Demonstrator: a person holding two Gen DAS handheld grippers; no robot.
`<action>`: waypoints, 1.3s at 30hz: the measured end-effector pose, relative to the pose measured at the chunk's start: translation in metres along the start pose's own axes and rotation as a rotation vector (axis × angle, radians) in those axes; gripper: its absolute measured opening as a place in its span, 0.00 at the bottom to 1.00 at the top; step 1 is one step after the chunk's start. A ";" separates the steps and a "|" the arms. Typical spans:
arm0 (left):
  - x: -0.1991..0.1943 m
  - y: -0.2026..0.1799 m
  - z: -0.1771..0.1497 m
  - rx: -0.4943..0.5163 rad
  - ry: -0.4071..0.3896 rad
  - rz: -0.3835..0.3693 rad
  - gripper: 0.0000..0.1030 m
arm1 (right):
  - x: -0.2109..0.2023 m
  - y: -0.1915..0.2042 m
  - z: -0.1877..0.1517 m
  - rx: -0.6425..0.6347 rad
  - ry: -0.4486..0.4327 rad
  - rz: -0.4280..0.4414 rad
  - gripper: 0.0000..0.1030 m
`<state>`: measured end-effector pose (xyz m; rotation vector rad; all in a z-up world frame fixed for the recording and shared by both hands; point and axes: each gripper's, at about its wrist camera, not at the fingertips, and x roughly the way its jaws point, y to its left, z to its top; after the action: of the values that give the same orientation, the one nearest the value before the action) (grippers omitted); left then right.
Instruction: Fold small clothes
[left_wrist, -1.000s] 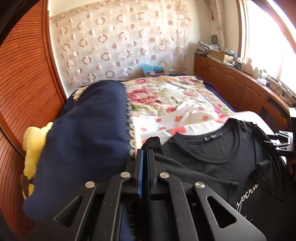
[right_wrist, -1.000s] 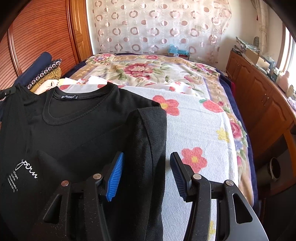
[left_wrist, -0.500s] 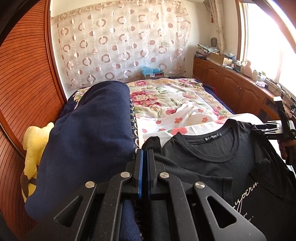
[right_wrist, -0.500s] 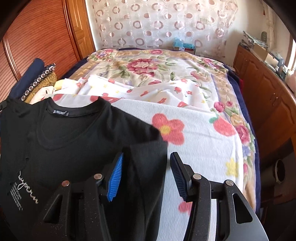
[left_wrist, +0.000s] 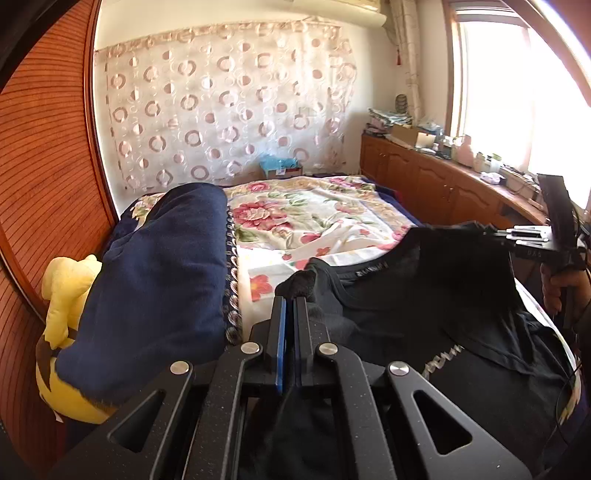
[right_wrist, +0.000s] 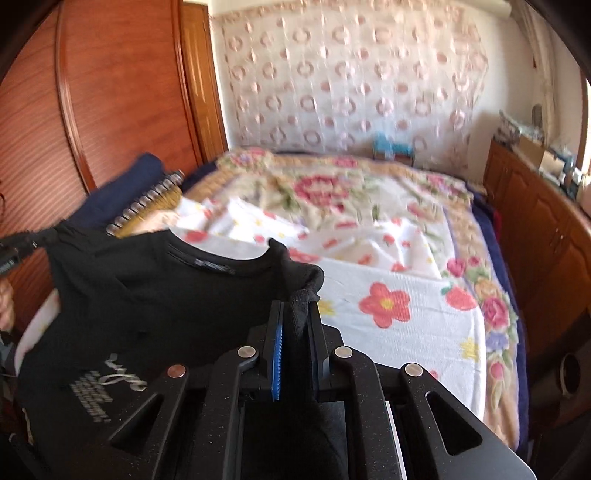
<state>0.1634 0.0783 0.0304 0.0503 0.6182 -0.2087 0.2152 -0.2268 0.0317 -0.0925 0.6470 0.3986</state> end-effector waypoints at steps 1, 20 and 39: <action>-0.005 -0.002 -0.002 0.007 -0.002 -0.005 0.04 | -0.011 0.003 -0.007 0.000 -0.016 0.000 0.10; -0.069 -0.015 -0.054 0.021 -0.043 -0.030 0.04 | -0.120 0.038 -0.101 -0.014 -0.067 -0.019 0.10; -0.148 0.005 -0.095 -0.054 -0.115 -0.070 0.04 | -0.209 0.037 -0.129 0.009 -0.124 -0.078 0.10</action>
<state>-0.0071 0.1199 0.0384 -0.0350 0.5114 -0.2604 -0.0244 -0.2887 0.0567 -0.0840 0.5213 0.3234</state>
